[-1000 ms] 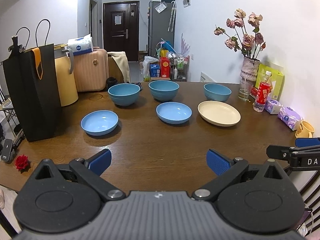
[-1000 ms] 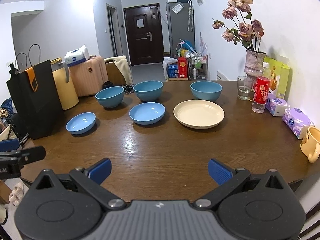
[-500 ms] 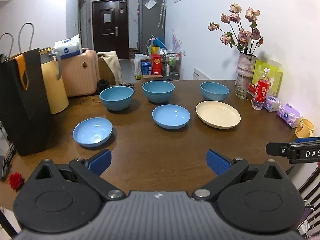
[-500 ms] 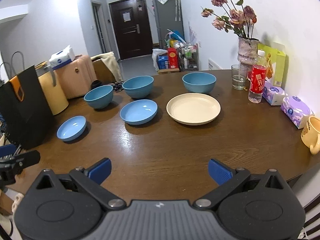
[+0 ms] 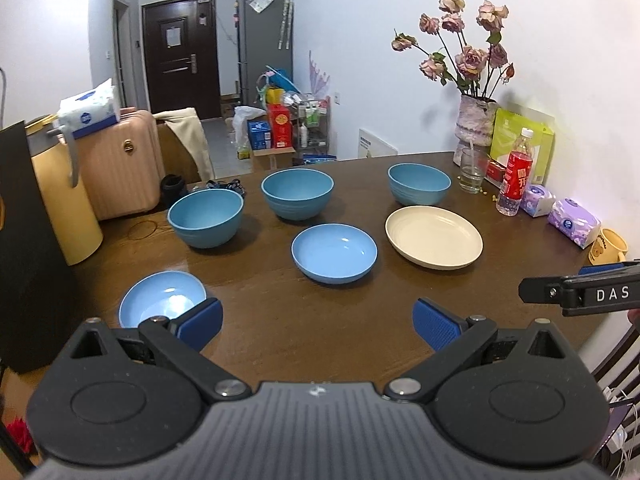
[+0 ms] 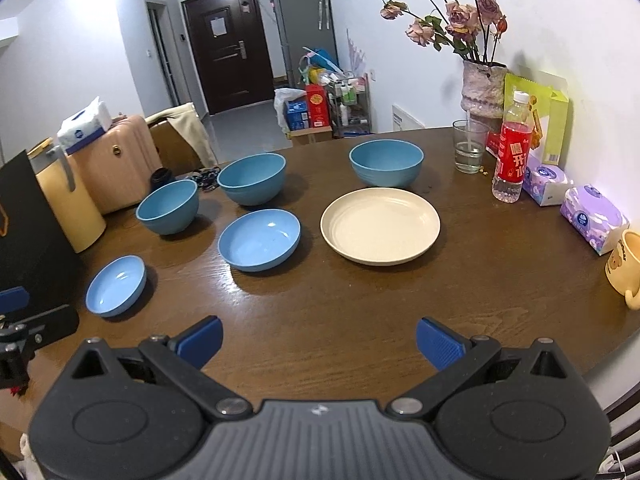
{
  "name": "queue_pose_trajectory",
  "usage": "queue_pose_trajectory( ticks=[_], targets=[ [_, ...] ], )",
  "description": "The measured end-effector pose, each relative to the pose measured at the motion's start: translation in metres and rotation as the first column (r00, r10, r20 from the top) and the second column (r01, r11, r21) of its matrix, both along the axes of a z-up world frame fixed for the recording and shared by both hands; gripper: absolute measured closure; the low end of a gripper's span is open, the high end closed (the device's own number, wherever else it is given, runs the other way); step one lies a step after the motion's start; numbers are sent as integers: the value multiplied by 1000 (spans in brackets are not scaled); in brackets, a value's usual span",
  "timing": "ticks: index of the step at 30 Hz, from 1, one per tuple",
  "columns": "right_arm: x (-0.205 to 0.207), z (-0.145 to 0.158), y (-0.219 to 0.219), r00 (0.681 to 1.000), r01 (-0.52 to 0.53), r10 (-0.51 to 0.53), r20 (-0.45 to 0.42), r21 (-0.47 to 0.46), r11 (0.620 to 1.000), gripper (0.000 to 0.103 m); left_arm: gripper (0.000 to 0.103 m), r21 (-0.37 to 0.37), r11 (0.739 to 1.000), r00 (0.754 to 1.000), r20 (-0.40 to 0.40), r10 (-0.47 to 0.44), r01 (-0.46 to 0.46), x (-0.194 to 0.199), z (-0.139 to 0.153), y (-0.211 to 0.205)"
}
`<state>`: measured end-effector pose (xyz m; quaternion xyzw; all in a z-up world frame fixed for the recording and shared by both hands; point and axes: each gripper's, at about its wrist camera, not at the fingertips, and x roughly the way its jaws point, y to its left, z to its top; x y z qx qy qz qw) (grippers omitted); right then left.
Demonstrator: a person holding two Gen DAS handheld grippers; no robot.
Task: Organize plates and bowls
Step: 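Move both grippers toward the rim of the cream plate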
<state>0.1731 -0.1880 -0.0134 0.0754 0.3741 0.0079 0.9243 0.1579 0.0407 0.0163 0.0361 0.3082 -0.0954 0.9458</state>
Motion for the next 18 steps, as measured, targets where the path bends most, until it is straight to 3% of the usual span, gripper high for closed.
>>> queue_pose_trajectory(
  ticks=[18],
  targets=[
    [49, -3, 16, 994, 100, -102, -43, -62, 993, 0, 0, -4, 993, 990, -83, -114, 114, 73, -12, 9]
  ],
)
